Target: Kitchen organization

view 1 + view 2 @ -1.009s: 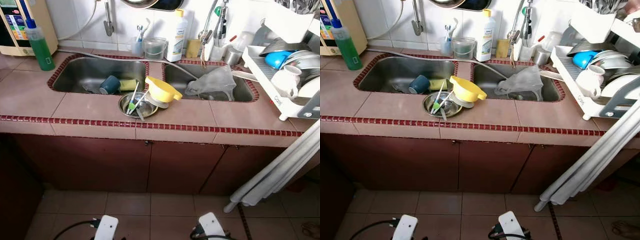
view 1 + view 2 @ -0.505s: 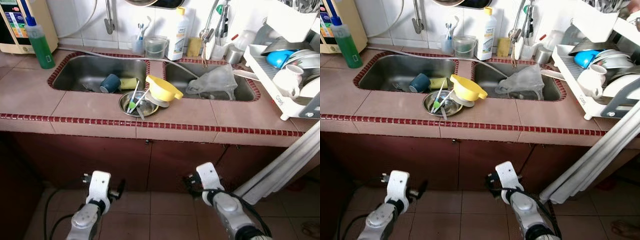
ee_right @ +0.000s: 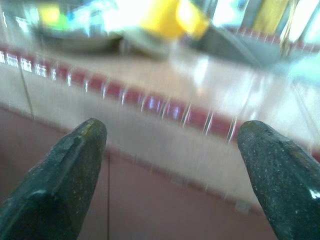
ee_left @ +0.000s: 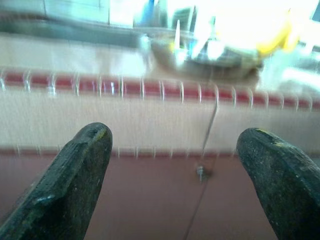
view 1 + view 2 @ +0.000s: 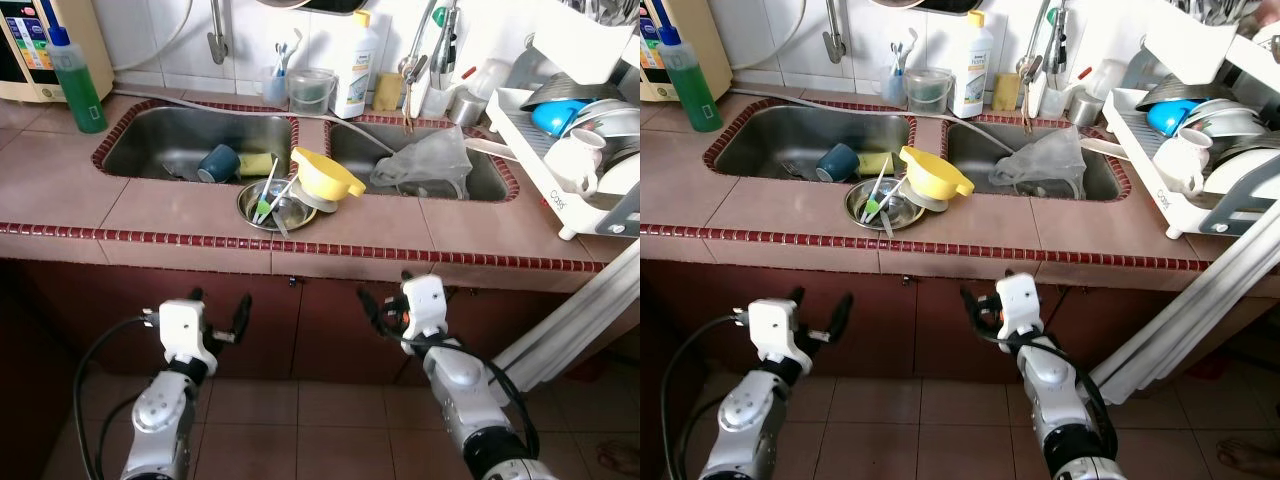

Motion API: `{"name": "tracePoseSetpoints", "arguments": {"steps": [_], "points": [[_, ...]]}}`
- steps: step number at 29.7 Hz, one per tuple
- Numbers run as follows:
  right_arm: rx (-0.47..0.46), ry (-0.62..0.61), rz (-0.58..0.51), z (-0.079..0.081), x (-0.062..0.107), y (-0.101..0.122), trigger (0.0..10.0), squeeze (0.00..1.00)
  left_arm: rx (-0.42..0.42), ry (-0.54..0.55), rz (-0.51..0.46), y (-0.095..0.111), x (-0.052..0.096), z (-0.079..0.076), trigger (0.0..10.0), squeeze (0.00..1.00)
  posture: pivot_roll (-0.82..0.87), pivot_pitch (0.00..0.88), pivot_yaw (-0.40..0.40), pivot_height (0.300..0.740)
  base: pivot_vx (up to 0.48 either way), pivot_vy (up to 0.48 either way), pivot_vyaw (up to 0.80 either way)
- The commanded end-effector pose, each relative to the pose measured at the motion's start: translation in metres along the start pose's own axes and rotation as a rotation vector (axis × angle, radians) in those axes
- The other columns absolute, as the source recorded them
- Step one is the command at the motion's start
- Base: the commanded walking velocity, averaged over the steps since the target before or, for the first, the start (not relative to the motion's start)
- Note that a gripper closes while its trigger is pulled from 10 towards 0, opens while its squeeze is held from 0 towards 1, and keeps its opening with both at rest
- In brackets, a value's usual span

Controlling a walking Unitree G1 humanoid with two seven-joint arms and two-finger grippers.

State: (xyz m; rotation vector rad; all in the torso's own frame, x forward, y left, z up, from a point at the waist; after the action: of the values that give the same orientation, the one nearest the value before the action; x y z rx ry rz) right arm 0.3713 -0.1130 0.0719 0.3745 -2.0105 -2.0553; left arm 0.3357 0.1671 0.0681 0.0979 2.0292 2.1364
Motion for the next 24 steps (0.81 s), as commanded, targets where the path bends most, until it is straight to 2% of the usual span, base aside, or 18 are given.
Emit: {"name": "tracePoseSetpoints", "arguments": {"steps": [1,2,3,6,7,8,9,11,21,24], "points": [[-0.004,-0.012,-0.031,-0.005,0.0,0.01,10.0,1.0,-0.004,-0.023,-0.025,0.011,-0.003,-0.006,10.0,0.89,0.04,0.0,-0.08,0.74,0.0,0.0,0.0],[0.008,-0.011,-0.049,-0.005,0.0,0.017,10.0,1.0,-0.013,-0.026,-0.04,0.018,-0.004,-0.006,10.0,0.0,0.04,0.0,-0.08,0.74,0.0,0.0,0.0],[0.027,-0.008,-0.073,-0.004,-0.002,0.026,10.0,1.0,-0.033,-0.034,-0.063,0.028,-0.007,-0.006,10.0,0.0,0.03,0.0,-0.078,0.74,0.0,0.0,0.0],[0.057,0.014,-0.095,0.0,-0.003,0.036,10.0,1.0,-0.064,-0.03,-0.085,0.041,-0.01,-0.004,10.0,0.0,0.03,0.0,-0.076,0.74,0.0,0.0,0.0],[0.071,0.031,-0.107,0.002,-0.004,0.041,10.0,0.32,-0.07,-0.02,-0.099,0.047,-0.011,-0.002,10.0,0.0,0.03,0.0,-0.076,0.74,0.0,0.0,0.0],[0.08,0.042,-0.115,0.004,-0.004,0.045,10.0,0.32,-0.074,-0.014,-0.107,0.051,-0.011,0.0,10.0,0.0,0.03,0.0,-0.076,0.74,0.0,0.0,0.0],[0.097,0.058,-0.141,0.007,-0.005,0.055,10.0,0.0,-0.092,-0.017,-0.129,0.059,-0.012,0.0,10.0,0.0,0.03,0.0,-0.076,0.74,0.0,0.0,0.0],[0.101,0.051,-0.161,0.006,-0.005,0.065,10.0,0.0,-0.125,-0.014,-0.136,0.063,-0.011,0.0,10.0,0.0,0.03,0.0,-0.075,0.74,0.0,0.0,0.0],[0.114,0.038,-0.187,0.007,-0.002,0.081,10.0,0.0,-0.117,-0.017,-0.153,0.075,-0.011,-0.007,10.0,0.0,0.03,0.0,-0.071,0.74,0.0,0.0,0.0],[0.113,0.037,-0.184,0.007,-0.001,0.081,10.0,0.0,-0.109,-0.021,-0.157,0.077,-0.012,-0.008,10.0,0.0,0.03,0.0,-0.07,0.74,0.0,-0.461,0.0]]}}
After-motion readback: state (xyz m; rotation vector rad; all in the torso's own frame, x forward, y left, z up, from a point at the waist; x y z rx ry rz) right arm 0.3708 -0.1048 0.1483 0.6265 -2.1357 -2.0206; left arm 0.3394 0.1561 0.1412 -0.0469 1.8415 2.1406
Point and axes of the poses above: a point about 5 cm out from each wrist's last joint towards the gripper, its own x axis pointing back from the gripper into the wrist, its own y axis along the axis of the wrist's last joint, z = x × y, the point moved 6 cm from there along -x, pointing out of the wrist towards the gripper, and after that the axes turned 6 degrees about -x, right-handed, at the moved point
